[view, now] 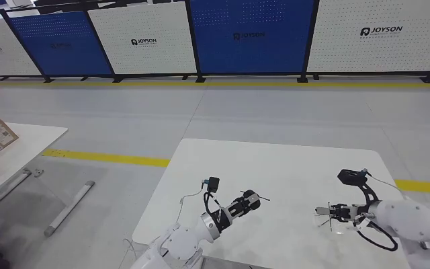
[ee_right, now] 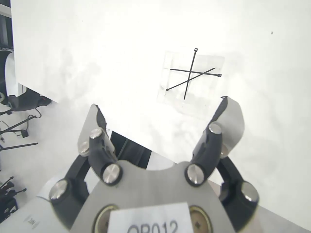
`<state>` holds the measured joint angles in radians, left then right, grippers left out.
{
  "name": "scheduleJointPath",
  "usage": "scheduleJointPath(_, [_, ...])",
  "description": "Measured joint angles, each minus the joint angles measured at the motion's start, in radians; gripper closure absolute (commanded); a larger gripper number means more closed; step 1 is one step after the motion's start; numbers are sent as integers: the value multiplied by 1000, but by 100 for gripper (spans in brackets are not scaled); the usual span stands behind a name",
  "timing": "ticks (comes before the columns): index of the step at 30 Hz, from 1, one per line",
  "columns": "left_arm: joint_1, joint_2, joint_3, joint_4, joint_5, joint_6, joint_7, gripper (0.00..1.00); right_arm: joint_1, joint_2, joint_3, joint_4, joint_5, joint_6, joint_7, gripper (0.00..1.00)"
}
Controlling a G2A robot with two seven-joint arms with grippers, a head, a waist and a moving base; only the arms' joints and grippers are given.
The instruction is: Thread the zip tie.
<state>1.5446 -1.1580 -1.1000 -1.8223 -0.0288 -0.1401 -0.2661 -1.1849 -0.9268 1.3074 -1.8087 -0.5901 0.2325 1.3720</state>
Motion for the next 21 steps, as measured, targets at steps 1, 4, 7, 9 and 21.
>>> scheduleJointPath(1, [0,0,0,0,0,0,0,100,5,0,-5,0,-7,-5,-6,0])
scheduleJointPath(4, [0,0,0,0,0,0,0,100,47,-3,-37,15,-19,-11,16,0])
scheduleJointPath(7, [0,0,0,0,0,0,0,100,106,-10,-95,69,-28,9,19,0])
scheduleJointPath(9, [0,0,0,0,0,0,0,100,141,-15,-138,110,-13,13,18,0])
scheduleJointPath(21, [0,0,0,0,0,0,0,100,259,-31,-273,261,39,20,18,0])
